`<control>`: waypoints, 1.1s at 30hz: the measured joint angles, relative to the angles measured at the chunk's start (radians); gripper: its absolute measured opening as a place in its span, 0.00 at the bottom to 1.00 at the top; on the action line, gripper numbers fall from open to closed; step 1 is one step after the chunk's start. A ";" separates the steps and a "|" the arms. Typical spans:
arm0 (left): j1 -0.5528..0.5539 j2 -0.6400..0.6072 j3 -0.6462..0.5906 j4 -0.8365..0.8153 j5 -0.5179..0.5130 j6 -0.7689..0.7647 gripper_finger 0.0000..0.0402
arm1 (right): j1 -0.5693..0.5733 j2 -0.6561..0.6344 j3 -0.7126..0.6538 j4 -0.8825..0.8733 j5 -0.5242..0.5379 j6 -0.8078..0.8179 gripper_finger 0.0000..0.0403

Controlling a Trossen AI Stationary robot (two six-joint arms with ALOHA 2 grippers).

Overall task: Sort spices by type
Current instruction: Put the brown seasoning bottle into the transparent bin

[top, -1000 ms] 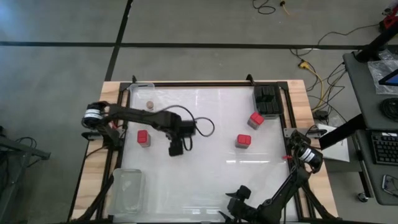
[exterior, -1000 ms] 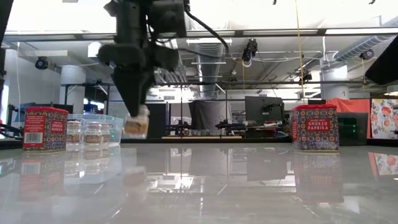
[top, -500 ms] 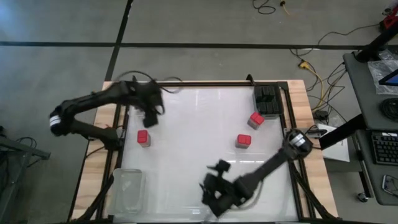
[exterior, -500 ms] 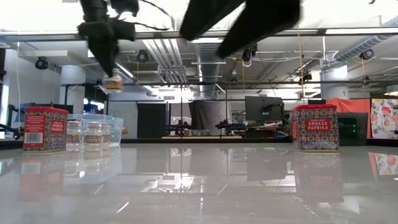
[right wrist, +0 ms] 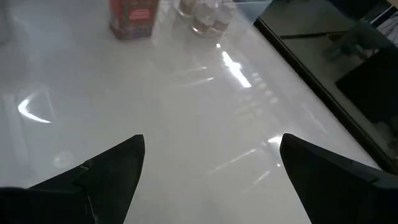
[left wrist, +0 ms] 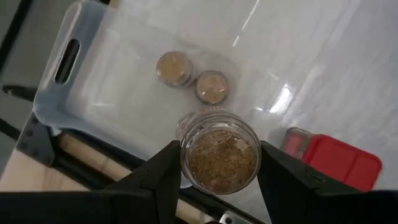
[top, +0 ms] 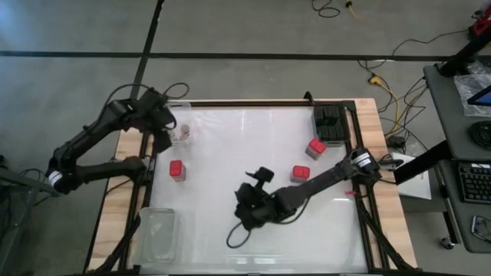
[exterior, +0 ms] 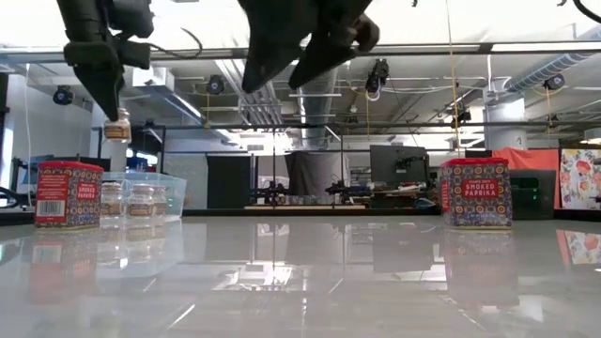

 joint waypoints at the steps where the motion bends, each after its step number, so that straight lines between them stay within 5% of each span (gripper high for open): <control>1: 0.021 0.006 -0.002 0.001 0.002 0.005 0.41 | -0.007 0.000 -0.001 -0.001 -0.002 -0.013 0.90; 16: 0.108 0.124 -0.013 0.129 0.002 0.000 0.41 | -0.049 -0.089 -0.071 -0.121 -0.076 -0.190 0.90; 33: 0.170 0.241 -0.062 0.203 -0.022 -0.082 0.40 | -0.020 -0.519 -0.611 0.130 -0.073 -0.007 0.90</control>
